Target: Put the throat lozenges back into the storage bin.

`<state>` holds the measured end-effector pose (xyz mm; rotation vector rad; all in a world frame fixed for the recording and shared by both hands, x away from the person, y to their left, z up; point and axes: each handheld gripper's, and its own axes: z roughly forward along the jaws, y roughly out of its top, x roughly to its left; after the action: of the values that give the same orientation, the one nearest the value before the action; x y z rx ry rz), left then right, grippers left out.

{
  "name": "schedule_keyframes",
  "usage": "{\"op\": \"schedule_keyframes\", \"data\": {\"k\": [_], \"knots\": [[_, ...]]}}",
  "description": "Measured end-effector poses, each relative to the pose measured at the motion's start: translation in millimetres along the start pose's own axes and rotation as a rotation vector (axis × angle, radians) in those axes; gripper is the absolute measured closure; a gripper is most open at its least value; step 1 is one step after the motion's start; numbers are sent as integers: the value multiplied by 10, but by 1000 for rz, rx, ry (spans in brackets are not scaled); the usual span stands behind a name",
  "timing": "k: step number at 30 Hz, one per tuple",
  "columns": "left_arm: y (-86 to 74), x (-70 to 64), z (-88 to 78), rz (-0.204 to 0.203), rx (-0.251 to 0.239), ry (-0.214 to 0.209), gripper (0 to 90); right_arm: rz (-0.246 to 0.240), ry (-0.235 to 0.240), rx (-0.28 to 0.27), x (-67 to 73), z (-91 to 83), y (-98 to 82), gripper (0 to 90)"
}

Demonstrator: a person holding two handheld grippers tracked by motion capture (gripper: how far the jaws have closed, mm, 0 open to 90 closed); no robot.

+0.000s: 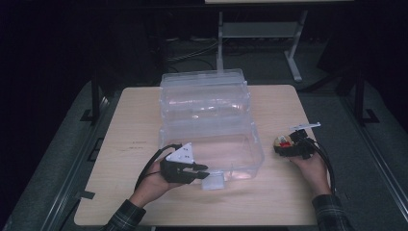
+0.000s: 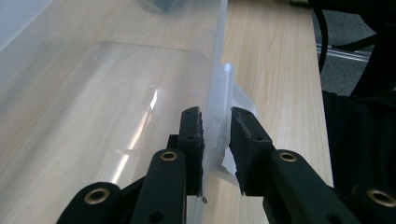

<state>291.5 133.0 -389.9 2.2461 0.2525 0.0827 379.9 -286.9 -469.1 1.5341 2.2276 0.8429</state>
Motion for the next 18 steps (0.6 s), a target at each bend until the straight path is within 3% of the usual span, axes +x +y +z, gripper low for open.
{"op": "schedule_keyframes", "data": {"k": [18], "knots": [[0,0,0,-1,0,0,745,20,-4,2,1,-89,31,197]]}}
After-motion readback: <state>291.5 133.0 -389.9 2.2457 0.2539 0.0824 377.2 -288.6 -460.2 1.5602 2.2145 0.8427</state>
